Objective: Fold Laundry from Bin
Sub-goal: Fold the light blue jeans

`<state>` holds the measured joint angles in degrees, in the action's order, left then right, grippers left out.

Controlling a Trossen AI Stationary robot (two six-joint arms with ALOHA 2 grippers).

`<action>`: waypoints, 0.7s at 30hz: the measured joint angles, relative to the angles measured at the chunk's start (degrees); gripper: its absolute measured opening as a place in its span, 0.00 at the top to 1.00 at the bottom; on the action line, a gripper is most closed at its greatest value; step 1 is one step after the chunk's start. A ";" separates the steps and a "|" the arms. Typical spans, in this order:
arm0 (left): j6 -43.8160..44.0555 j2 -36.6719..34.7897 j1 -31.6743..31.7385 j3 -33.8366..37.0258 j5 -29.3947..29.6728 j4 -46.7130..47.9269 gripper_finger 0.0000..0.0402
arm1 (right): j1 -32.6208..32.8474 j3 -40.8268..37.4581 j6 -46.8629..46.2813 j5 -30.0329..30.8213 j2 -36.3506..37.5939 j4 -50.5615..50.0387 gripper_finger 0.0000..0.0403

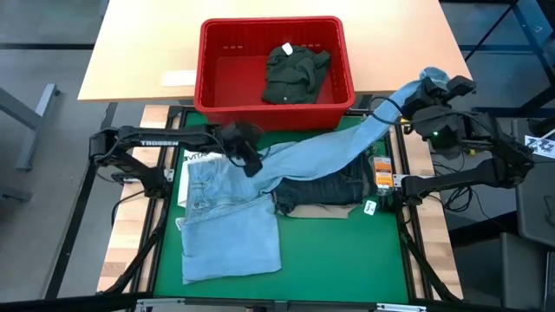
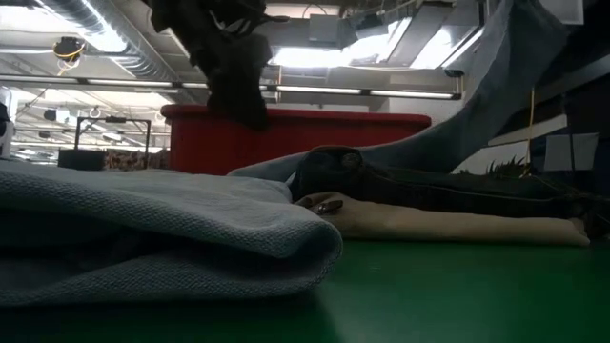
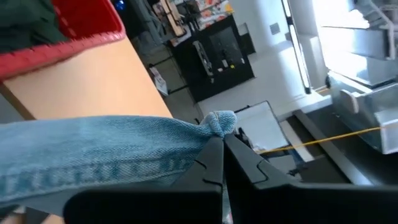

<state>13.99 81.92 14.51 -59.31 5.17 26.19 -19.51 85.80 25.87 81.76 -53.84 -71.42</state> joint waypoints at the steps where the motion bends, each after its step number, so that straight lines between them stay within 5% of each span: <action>1: 0.60 0.74 -0.95 0.00 0.01 -1.09 0.68 | 0.00 0.02 0.41 -0.46 0.08 1.12 1.00; 10: 0.46 7.70 -9.47 0.11 -0.17 -6.86 0.68 | 0.00 0.02 7.46 -2.12 0.02 12.99 1.00; 21: -2.08 13.53 -14.88 0.11 3.28 -13.53 0.68 | 0.00 0.02 7.65 -3.35 0.15 14.56 1.00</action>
<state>11.90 95.46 -0.37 -59.20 8.45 12.66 -19.51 85.82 33.52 78.41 -53.69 -56.86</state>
